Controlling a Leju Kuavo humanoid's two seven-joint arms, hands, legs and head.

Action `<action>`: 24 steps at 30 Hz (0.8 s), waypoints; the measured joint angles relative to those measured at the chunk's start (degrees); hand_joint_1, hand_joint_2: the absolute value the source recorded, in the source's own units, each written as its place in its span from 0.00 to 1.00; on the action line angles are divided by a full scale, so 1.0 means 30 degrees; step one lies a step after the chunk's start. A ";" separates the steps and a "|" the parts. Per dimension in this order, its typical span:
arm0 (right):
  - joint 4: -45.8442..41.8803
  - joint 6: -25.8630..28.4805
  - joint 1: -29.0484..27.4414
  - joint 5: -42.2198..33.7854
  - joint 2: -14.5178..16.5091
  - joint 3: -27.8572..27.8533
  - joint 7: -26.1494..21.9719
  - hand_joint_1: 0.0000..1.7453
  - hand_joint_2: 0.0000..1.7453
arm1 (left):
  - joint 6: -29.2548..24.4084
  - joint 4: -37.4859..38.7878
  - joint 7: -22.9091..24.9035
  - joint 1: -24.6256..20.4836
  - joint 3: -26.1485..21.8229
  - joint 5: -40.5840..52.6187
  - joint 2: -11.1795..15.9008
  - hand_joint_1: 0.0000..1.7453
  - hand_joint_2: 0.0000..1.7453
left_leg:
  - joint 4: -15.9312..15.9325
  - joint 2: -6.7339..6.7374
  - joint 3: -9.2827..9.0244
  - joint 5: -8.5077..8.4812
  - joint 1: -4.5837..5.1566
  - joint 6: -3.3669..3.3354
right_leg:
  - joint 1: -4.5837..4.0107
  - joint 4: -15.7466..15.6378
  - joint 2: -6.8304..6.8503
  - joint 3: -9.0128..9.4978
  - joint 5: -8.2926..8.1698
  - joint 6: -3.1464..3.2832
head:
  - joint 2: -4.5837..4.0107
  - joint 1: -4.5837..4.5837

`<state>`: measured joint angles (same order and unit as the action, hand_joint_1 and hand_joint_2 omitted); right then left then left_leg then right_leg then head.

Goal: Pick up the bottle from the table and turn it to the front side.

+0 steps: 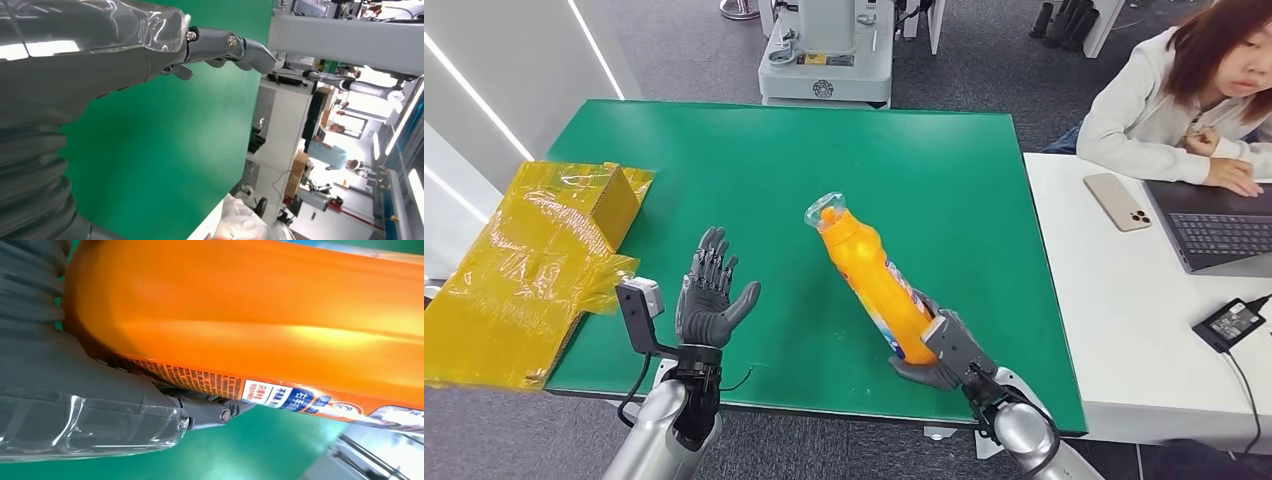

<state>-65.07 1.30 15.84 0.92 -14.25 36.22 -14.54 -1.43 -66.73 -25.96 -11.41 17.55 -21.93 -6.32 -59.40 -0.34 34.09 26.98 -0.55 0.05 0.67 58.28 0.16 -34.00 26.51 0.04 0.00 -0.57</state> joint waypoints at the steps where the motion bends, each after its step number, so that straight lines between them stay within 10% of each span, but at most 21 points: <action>1: -0.0417 0.0131 -0.0320 0.0106 0.0179 -0.0313 -0.0188 1.00 1.00 | 0.0321 0.0007 0.0212 -0.0002 -0.0016 -0.0296 -0.0016 0.00 1.00 | 0.0000 -0.0001 0.0001 0.0000 0.0000 0.0000 | 0.0000 -0.0001 0.0005 0.0000 0.0000 -0.0001 | 0.0000 0.0002; 8: -0.0690 -0.0051 -0.1049 0.0606 0.1541 -0.1594 -0.1545 1.00 1.00 | 0.5097 0.1665 0.2703 -0.1456 0.0649 -0.3331 -0.0965 0.00 1.00 | -0.0013 0.0013 0.0002 -0.0006 0.0009 -0.0001 | 0.0010 -0.0001 -0.0006 0.0001 -0.0020 -0.0006 | 0.0000 0.0005; 24: 0.4421 0.0494 0.0569 0.2287 0.4107 -0.2244 -0.1612 1.00 1.00 | 0.6697 0.5394 0.4371 -0.5842 0.4859 -0.3890 -0.3200 0.00 1.00 | -0.0030 0.0032 0.0004 -0.0005 0.0011 0.0000 | 0.0012 0.0000 -0.0036 -0.0029 -0.0028 0.0000 | 0.0000 0.0000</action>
<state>-51.80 2.78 17.55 7.79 -1.93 29.49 -19.38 18.66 -50.55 -12.84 -28.93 32.13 -33.60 -15.92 -59.49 -0.24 34.11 26.96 -0.52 0.05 0.70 58.28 0.05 -34.09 26.43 0.04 0.00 -0.57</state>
